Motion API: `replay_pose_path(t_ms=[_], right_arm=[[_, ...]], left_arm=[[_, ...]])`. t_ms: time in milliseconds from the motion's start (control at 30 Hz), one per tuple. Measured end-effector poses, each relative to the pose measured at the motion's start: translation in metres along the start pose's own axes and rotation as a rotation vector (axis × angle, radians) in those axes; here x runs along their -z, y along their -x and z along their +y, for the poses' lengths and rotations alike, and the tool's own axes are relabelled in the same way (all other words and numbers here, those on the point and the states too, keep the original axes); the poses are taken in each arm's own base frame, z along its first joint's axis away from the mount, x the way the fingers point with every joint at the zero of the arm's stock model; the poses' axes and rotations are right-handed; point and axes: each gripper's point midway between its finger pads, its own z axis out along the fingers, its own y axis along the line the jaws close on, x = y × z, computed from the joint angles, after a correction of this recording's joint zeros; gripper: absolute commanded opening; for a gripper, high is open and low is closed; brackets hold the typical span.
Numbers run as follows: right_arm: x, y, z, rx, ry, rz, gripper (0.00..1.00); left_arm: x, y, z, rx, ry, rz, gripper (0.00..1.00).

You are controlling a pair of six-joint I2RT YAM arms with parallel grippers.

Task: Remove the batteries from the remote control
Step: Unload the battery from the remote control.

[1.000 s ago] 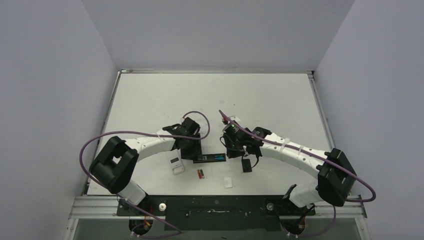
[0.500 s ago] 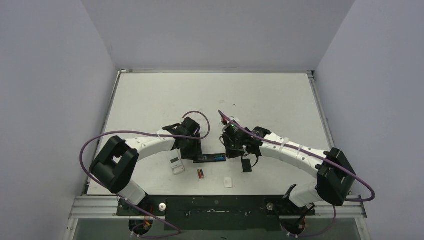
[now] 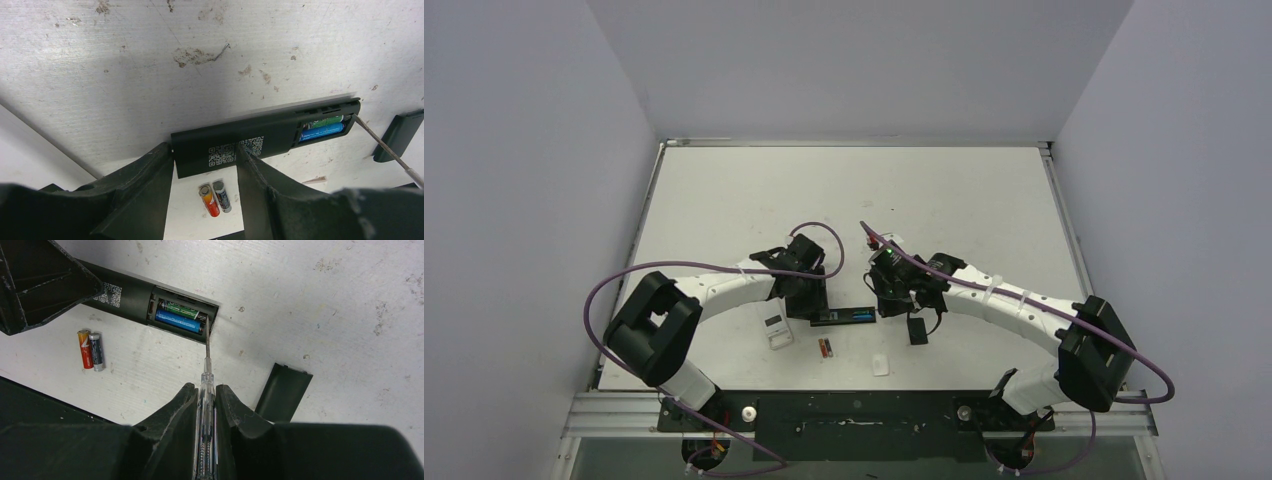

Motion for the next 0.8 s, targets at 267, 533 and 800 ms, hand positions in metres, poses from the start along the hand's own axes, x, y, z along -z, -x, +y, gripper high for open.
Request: replay_pose_path(t_ms=[267,533,800], right_arm=[[0.0004,-0.0007,0.0017,0.004,0.010,0.005,0.05],[0.0038,-0.0015,0.0034,0.014,0.012,0.014,0.05],[0.0035,-0.0012,0.0003,0.014,-0.005,0.011,0.05]], left_arm=[[0.0000,0.0000,-0.0001,0.000,0.002,0.003,0.45],[0.0000,0.0000,0.0000,0.000,0.003,0.003,0.45],[0.0001,0.0001,-0.0001,0.000,0.003,0.003,0.45]])
